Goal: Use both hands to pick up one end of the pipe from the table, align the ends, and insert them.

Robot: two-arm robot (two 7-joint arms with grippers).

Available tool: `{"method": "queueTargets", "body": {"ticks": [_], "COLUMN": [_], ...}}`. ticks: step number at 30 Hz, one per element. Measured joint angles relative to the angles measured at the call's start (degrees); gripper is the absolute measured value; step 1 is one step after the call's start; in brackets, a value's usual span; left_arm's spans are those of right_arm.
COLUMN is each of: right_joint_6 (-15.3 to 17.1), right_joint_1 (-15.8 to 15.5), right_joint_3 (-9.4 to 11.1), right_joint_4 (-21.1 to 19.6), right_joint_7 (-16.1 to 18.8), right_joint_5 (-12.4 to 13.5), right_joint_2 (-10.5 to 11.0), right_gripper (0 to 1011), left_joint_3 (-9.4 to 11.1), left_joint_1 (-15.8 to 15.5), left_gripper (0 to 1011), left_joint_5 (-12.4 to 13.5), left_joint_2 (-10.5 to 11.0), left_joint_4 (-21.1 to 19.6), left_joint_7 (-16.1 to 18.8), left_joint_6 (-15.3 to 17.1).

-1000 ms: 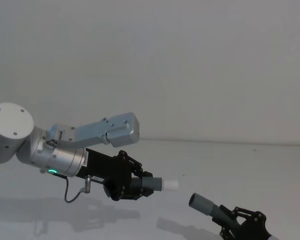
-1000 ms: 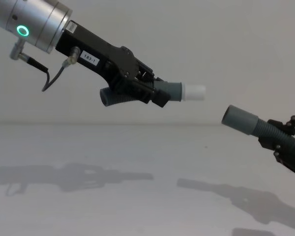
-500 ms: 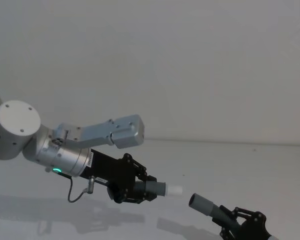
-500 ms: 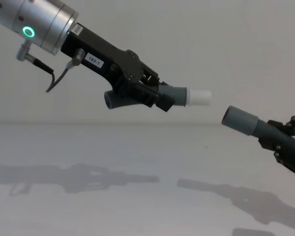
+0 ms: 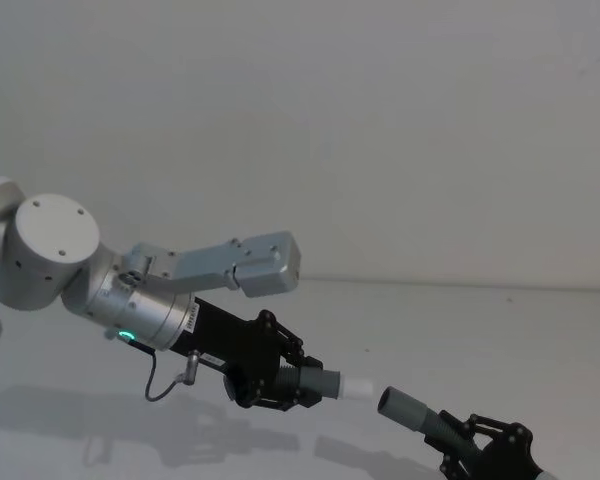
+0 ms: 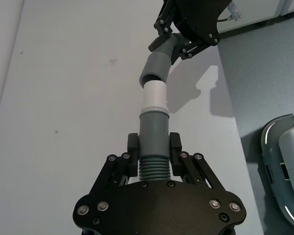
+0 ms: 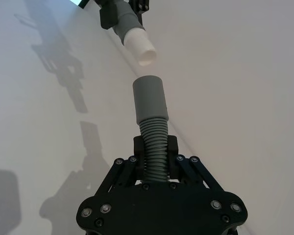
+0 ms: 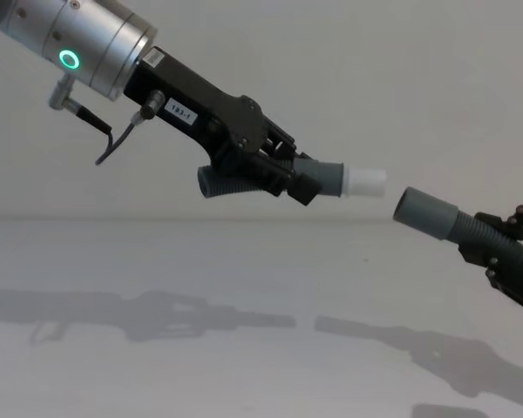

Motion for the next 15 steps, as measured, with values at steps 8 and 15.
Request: {"method": "queueTargets", "body": {"ticks": [8, 15], "right_joint_6": [-0.1, -0.6], "right_joint_1": [0.0, 0.1], "right_joint_3": [0.0, -0.2], "right_joint_4": [0.0, 0.0], "right_joint_7": [0.0, -0.1], "right_joint_5": [0.0, 0.1], "right_joint_2": [0.1, 0.2], "right_gripper": [233, 233], "left_joint_3": [0.6, 1.1], "left_joint_1": [-0.9, -1.5], "left_gripper": [332, 332], "left_joint_5": [-0.1, -0.4], "left_joint_2": [-0.7, -1.3], "left_joint_4": [1.4, 2.6], "left_joint_7": [-0.6, -1.1], "left_joint_6": [-0.5, -1.2]}}
